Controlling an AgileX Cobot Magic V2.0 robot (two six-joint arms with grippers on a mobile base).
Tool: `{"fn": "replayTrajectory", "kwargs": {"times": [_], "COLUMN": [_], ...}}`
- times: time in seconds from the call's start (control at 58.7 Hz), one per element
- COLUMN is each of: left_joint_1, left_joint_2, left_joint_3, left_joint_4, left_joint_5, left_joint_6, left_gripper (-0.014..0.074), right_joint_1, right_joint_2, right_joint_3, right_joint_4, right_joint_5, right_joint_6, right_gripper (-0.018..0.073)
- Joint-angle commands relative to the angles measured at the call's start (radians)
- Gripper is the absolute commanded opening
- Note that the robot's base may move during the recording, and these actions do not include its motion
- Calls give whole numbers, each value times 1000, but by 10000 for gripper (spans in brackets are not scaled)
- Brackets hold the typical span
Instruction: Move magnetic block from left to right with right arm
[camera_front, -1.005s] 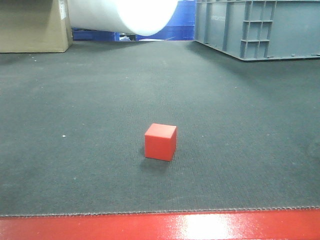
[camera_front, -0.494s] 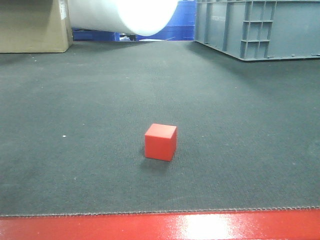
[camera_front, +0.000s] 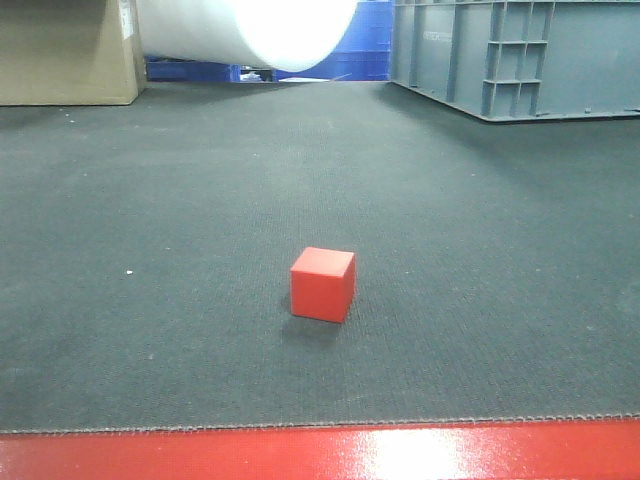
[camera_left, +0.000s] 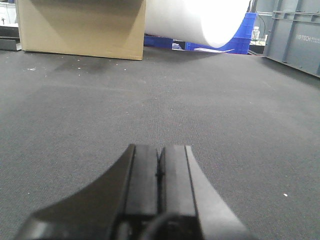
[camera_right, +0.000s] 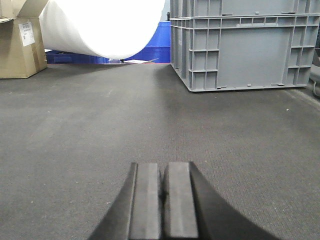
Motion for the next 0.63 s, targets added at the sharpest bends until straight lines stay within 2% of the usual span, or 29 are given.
{"fn": "replayTrajectory", "kwargs": {"times": [0.0, 0.613], "left_joint_1": [0, 0], "left_joint_2": [-10, -10], "left_joint_3": [8, 8], "left_joint_4": [0, 0], "left_joint_5": [-88, -88], "left_joint_6": [-4, -4], "left_gripper": [-116, -116], "right_joint_1": [-4, -4], "right_joint_2": [-20, -20], "right_joint_3": [-5, -5], "right_joint_4": [-11, -11], "right_joint_5": [-101, -101], "right_joint_6": [-7, -7], "right_gripper": [51, 51]}}
